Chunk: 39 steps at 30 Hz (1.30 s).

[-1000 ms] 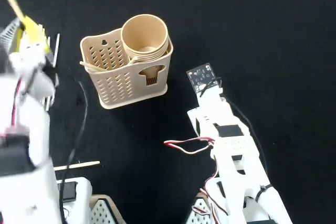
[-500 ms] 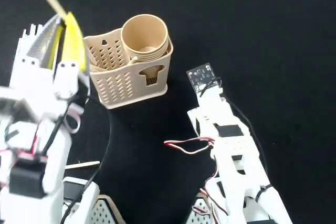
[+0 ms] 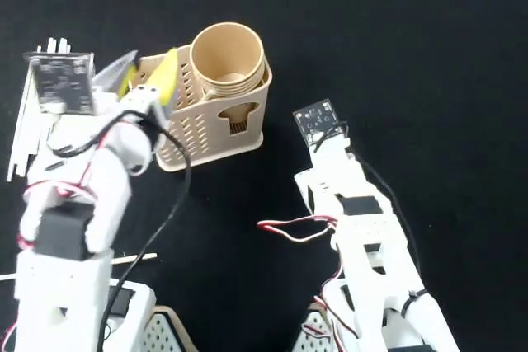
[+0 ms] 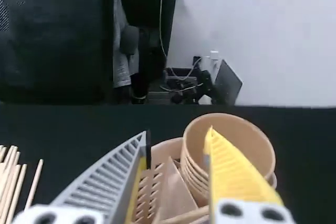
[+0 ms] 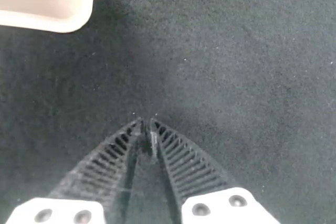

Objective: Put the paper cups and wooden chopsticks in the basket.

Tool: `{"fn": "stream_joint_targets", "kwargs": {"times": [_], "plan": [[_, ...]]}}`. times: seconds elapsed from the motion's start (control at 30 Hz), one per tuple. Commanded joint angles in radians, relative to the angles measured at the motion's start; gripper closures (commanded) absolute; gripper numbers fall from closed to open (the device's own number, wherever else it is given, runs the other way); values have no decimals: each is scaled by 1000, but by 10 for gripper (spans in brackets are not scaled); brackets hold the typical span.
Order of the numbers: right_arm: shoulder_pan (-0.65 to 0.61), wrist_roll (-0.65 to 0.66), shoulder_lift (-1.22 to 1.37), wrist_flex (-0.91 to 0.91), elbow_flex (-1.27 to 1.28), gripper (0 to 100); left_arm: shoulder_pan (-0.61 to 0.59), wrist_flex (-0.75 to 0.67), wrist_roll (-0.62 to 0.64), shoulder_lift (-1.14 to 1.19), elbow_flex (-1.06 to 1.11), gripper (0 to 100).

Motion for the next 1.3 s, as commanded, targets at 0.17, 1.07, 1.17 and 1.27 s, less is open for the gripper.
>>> {"fn": "stream_joint_targets", "kwargs": {"times": [0.17,1.07,1.17,1.27], "plan": [[-8,8,-30,-18,-5,985,-351,408,86,14,-297,805],[-11,8,-25,-75,21,985,-1107,631,-384,232,182,805],[-12,8,-25,-77,21,985,-1231,629,-388,224,260,802],[-12,8,-25,-77,21,985,-1319,614,-385,222,338,801]]}}
